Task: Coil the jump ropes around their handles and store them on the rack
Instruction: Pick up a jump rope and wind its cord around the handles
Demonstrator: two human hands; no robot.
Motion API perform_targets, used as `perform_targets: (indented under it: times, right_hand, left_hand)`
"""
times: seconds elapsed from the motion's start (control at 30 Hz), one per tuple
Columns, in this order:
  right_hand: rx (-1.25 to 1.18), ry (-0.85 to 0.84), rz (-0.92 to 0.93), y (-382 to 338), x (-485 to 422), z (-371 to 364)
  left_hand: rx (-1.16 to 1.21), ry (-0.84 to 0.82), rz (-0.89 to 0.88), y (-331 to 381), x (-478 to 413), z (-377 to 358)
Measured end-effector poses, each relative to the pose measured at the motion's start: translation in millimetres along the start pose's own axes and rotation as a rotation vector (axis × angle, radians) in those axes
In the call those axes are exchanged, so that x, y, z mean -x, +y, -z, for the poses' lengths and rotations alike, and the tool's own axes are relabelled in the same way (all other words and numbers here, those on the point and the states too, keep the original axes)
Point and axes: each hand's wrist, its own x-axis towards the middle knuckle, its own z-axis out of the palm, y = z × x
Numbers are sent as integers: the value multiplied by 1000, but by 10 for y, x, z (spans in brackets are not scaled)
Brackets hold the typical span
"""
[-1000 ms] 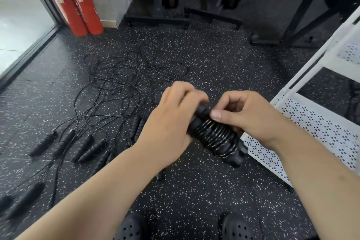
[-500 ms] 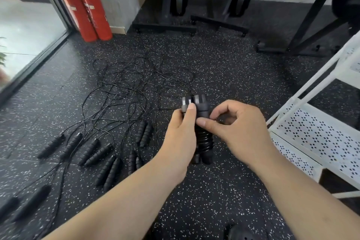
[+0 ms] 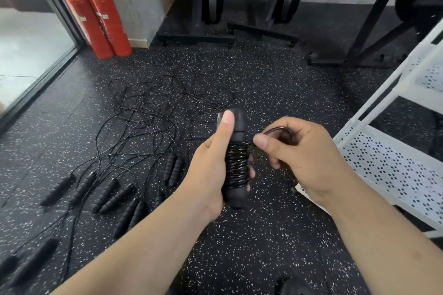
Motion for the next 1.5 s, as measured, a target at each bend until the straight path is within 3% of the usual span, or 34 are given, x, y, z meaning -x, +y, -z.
perform_targets:
  times: [0.17, 0.33, 0.47, 0.63, 0.77, 0.93, 1.03, 1.2, 1.37, 1.5]
  right_hand:
    - [-500, -26, -192, -4, 99, -242]
    - [-687, 162, -308, 61, 3, -251]
    - [-686, 174, -325, 94, -7, -235]
    - [-635, 251, -253, 118, 17, -202]
    - [-629, 266, -240, 106, 50, -252]
    - [-607, 282, -169, 66, 78, -329]
    - [-462, 273, -45, 49, 114, -385]
    - [-150, 359, 84, 42, 154, -405]
    - [424, 405, 229, 90, 225, -448]
    - [460, 447, 315, 93, 278, -475]
  left_hand:
    - [125, -281, 99, -22, -17, 62]
    - [190, -346, 146, -68, -24, 27]
    - [246, -355, 157, -83, -84, 53]
    - [140, -241, 118, -93, -125, 71]
    - [196, -190, 152, -102, -91, 25]
    - [111, -163, 57, -125, -84, 9]
    - [18, -56, -50, -144, -82, 20]
    - [-83, -114, -191, -189, -68, 28]
    - [-168, -121, -288, -211, -36, -19]
    - [-244, -98, -384, -220, -27, -33]
